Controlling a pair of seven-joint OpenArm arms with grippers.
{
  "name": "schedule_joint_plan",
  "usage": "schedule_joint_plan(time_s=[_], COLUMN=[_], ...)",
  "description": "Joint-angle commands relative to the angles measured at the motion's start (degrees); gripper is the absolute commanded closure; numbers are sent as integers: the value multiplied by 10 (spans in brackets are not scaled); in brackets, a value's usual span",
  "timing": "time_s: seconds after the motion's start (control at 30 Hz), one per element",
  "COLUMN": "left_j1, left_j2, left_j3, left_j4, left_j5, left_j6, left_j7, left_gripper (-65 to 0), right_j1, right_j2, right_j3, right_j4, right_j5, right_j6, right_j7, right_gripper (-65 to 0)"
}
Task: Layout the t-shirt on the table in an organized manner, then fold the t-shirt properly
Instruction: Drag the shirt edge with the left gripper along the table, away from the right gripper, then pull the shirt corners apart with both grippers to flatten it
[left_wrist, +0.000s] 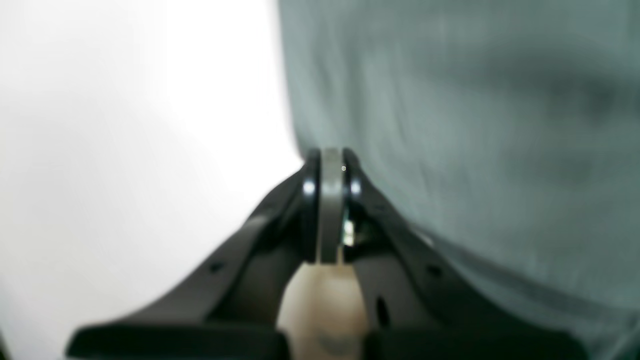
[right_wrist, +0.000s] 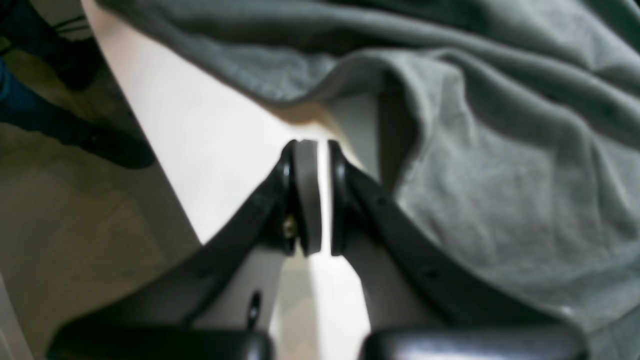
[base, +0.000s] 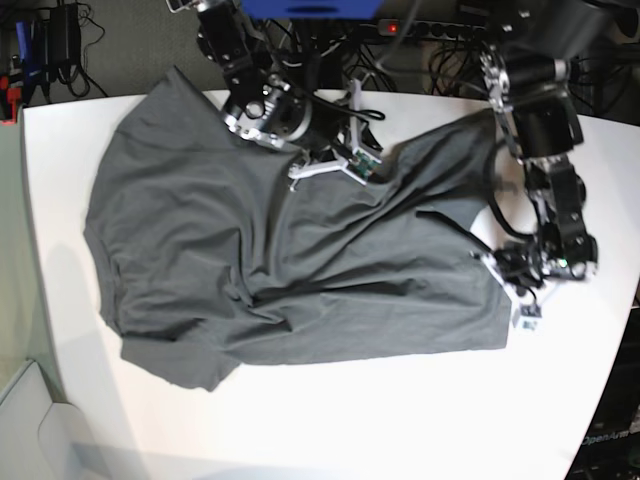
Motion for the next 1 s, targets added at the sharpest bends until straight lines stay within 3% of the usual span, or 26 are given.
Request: schedule_joint_plan(time_s=[0.0,0.27,0.63,0.73,0.87,0.97], left_j1=[-19,-15,-144,-186,-209,-208], left_j2=[-9,12,4,-8,-24,-31], left_j3=[-1,-2,-1,-1,-3,-7], left_j4=[14,-108,-366,-393,-370,-329], left_j5=[-6,30,36,36,31,30], left_j6=[3,3,4,15,90,96], left_j7=[-23,-143,-349,-369,-365,-345], left_gripper=[-3,-3,-4,-4,-4,-4], right_j1=[2,-7,-54,-65,-74,-74], right_j2=[-4,5,31,33,44,55], right_j3=[-2,-3,-4,-2,-4,-2], right_j4=[11,32,79,79,80,80], right_j5=[10,10,10,10,10,10], right_j6=[2,2,2,3,3,3], right_j7=[12,8,7,10,11,11], right_gripper=[-37,-37,-37,-37,-37,-37])
